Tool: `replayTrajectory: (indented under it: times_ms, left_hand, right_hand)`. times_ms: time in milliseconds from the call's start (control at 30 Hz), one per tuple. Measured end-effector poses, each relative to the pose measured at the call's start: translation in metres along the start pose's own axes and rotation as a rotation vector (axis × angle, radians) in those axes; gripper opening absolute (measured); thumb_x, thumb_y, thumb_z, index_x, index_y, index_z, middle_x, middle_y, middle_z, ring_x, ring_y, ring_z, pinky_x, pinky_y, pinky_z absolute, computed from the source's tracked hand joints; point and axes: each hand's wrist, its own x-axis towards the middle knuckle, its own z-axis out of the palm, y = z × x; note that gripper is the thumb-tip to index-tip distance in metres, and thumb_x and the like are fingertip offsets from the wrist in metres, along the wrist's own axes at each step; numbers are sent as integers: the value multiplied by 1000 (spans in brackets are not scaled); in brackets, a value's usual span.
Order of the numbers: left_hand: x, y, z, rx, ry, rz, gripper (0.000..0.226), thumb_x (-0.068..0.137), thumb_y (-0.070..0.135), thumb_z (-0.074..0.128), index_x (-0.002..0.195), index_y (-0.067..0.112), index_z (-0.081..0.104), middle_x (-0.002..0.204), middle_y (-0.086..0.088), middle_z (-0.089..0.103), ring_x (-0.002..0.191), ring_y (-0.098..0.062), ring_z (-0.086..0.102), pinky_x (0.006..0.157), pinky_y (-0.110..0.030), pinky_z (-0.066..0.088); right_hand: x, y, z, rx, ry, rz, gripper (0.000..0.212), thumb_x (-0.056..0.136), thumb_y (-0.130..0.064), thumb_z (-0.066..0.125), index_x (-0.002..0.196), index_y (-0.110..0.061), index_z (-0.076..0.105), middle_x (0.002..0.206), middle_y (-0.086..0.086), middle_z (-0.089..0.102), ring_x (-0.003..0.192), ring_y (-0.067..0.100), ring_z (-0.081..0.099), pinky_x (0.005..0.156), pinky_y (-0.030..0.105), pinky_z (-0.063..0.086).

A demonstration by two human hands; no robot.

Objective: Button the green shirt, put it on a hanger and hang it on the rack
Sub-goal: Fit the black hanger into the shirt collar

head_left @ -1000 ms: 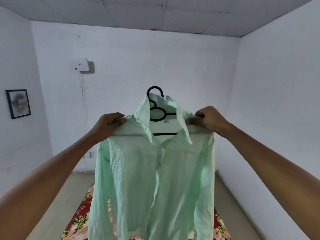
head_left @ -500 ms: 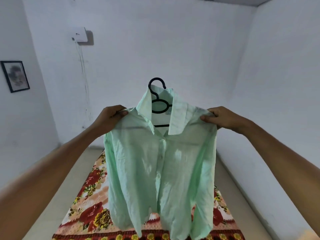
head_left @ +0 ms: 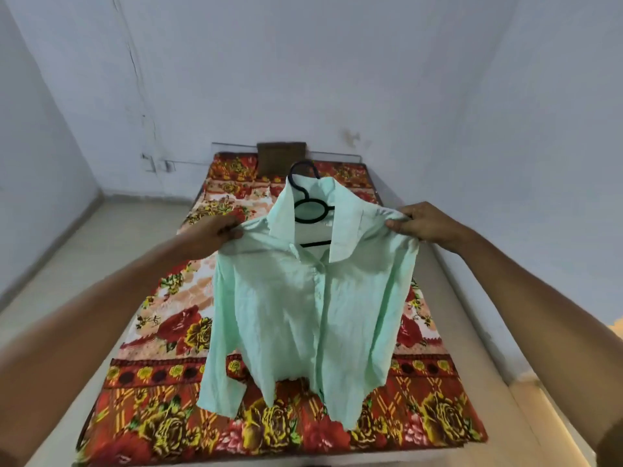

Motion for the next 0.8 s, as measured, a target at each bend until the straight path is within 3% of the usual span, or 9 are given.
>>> replayTrajectory:
  times_ms: [67, 133, 200, 267, 367, 467, 633, 700, 800]
  left_hand:
    - [15, -28, 28, 4, -11, -43, 36, 102, 15, 58, 78, 41, 56, 73, 8, 54, 70, -19, 51, 62, -32, 40]
    - [31, -49, 54, -12, -24, -131, 19, 103, 13, 57, 99, 28, 68, 87, 0, 67, 81, -26, 62, 68, -34, 47]
    - [51, -75, 84, -17, -32, -193, 14, 103, 13, 56, 109, 13, 69, 95, -5, 69, 85, -30, 66, 70, -34, 47]
    - [74, -99, 115, -28, -45, -264, 14, 104, 14, 55, 109, 12, 68, 95, -6, 68, 86, -30, 65, 69, -32, 44]
    - [102, -133, 153, -43, -109, -384, 16, 105, 17, 53, 109, 9, 66, 99, -8, 66, 90, -28, 62, 71, -30, 38]
    - [143, -175, 198, -63, -112, -470, 17, 105, 16, 52, 110, 8, 66, 108, -13, 68, 96, -30, 61, 76, -32, 41]
    - [195, -239, 280, -62, -126, -609, 20, 104, 9, 50, 106, 0, 67, 105, -21, 66, 99, -36, 60, 76, -37, 40]
    - [211, -265, 306, -61, -133, -633, 19, 104, 11, 50, 106, 3, 67, 105, -20, 65, 100, -36, 59, 75, -34, 38]
    - [246, -316, 352, -66, -93, -640, 16, 101, 8, 53, 88, 15, 60, 96, -18, 66, 93, -37, 60, 72, -35, 38]
  right_hand:
    - [38, 28, 15, -46, -68, 32, 65, 65, -77, 80, 101, -24, 82, 97, -4, 81, 92, 20, 78, 92, 43, 62]
    - [73, 56, 33, -57, -135, 65, 45, 82, -59, 79, 103, -19, 80, 102, 0, 80, 95, 22, 76, 95, 49, 60]
    - [110, 88, 56, -69, -150, 97, 37, 90, -45, 76, 104, -10, 77, 104, 11, 78, 97, 31, 75, 93, 51, 60]
    - [147, 119, 81, -96, -189, 132, 35, 92, -43, 75, 98, -8, 77, 98, 18, 77, 93, 36, 74, 80, 43, 59]
    - [191, 159, 114, -146, -239, 209, 31, 94, -42, 73, 89, -11, 76, 89, 18, 75, 84, 33, 71, 66, 32, 45]
    - [259, 202, 147, -162, -304, 252, 39, 94, -40, 73, 88, -2, 75, 88, 24, 72, 78, 31, 67, 64, 33, 39]
    - [345, 278, 219, -185, -300, 316, 42, 92, -39, 76, 93, 3, 74, 100, 20, 72, 94, 36, 68, 74, 37, 45]
    - [371, 298, 242, -194, -292, 346, 36, 92, -34, 76, 88, 1, 71, 92, 18, 69, 92, 34, 65, 70, 36, 40]
    - [419, 340, 281, -181, -244, 368, 32, 91, -32, 77, 70, -15, 61, 73, 4, 59, 83, 31, 61, 57, 24, 32]
